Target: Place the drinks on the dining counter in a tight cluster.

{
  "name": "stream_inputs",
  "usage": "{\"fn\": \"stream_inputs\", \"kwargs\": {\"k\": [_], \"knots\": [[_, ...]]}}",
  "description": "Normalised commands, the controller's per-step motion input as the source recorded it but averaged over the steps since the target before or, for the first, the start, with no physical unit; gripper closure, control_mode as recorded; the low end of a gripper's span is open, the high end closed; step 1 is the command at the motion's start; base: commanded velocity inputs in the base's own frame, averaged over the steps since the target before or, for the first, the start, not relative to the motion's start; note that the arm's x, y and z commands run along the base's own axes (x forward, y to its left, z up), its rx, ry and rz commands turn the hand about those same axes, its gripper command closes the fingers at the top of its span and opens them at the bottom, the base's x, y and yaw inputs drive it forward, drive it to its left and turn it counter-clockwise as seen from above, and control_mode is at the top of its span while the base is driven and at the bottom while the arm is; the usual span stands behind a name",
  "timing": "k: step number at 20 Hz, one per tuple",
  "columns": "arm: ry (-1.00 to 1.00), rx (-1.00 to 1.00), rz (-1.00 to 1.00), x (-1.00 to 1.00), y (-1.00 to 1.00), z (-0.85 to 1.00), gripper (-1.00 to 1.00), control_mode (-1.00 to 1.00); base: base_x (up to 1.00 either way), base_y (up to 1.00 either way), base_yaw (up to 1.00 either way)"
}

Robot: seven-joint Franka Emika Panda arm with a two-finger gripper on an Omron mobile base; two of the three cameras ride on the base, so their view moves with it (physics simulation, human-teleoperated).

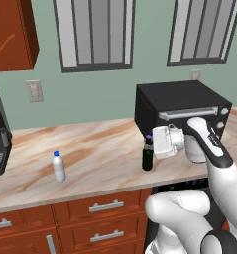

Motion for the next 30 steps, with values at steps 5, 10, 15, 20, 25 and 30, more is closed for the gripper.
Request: {"fn": "stream_inputs", "kwargs": {"k": [5, 10, 15, 20, 25, 30], "knots": [[0.0, 0.0, 0.0, 0.0, 0.0, 0.0, 1.0, -1.0, 0.0, 0.0, 0.0], [0.0, 0.0, 0.0, -0.06, 0.0, 0.0, 1.0, 1.0, -0.06, 0.0, 0.0], [0.0, 0.0, 0.0, 0.0, 0.0, 0.0, 1.0, 1.0, -0.46, 0.06, 0.0], [0.0, 0.0, 0.0, 0.0, 0.0, 0.0, 1.0, 1.0, -0.45, 0.13, 0.06], [0.0, 0.0, 0.0, 0.0, 0.0, 0.0, 1.0, 1.0, -0.15, 0.37, 0.42], [0.0, 0.0, 0.0, 0.0, 0.0, 0.0, 1.0, 1.0, -0.09, 0.39, 0.83]]}}
